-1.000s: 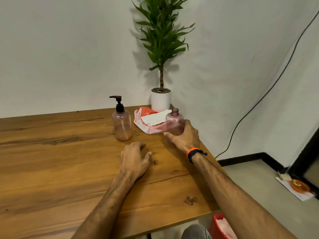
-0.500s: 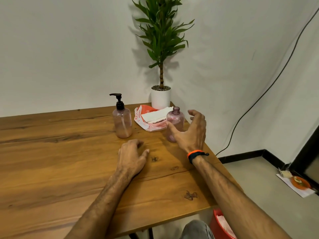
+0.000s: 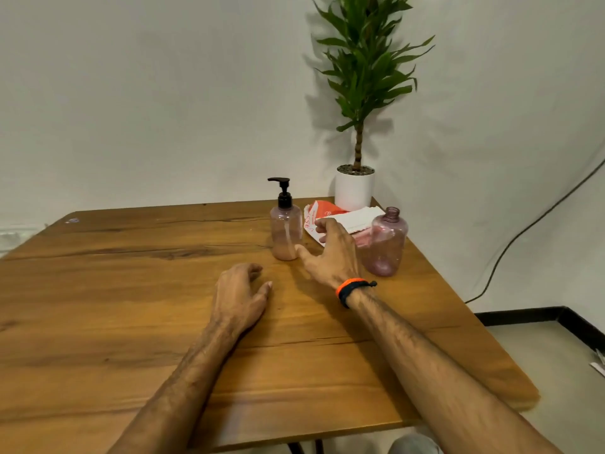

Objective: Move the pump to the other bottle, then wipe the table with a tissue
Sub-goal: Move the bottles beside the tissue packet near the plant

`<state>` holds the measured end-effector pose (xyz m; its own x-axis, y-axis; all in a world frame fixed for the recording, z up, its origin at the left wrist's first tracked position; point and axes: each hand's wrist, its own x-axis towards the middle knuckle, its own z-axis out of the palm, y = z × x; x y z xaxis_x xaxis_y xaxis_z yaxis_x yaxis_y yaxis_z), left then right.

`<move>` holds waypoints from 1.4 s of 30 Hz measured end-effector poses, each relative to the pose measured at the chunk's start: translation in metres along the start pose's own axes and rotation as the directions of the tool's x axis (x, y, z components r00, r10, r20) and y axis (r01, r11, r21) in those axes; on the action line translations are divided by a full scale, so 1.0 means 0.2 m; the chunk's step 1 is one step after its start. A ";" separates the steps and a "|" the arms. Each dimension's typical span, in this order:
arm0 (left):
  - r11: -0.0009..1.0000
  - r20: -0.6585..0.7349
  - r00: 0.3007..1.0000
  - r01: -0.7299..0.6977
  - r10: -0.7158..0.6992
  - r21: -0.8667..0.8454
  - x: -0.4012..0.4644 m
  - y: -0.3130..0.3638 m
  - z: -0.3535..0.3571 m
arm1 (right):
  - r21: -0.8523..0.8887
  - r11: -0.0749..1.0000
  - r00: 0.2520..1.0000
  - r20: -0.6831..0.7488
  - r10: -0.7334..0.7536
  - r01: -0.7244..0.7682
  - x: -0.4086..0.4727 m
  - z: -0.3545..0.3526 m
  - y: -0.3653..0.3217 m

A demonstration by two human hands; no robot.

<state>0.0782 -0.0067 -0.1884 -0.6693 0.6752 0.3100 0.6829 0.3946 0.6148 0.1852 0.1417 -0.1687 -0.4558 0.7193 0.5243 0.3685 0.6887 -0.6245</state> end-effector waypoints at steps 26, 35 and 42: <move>0.997 -0.043 0.999 -0.018 0.021 0.076 0.01 -0.21 -0.08 | 0.229 0.938 0.964 -0.020 -0.265 0.262 0.30 0.26 -0.05; 1.000 -0.030 0.999 0.020 -0.020 -0.003 -0.02 -0.19 -0.13 | 0.107 0.974 0.974 0.087 -0.207 0.198 0.23 0.25 0.02; 0.996 -0.040 0.996 0.084 -0.083 0.018 -0.04 -0.30 -0.25 | 0.245 0.877 0.879 0.141 -0.455 0.414 0.08 0.01 -0.12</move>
<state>0.0281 -0.0670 -0.1925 -0.7352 0.6143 0.2867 0.6294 0.4615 0.6252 0.1671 0.1362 -0.1466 -0.6825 0.3062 0.6636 -0.0645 0.8792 -0.4720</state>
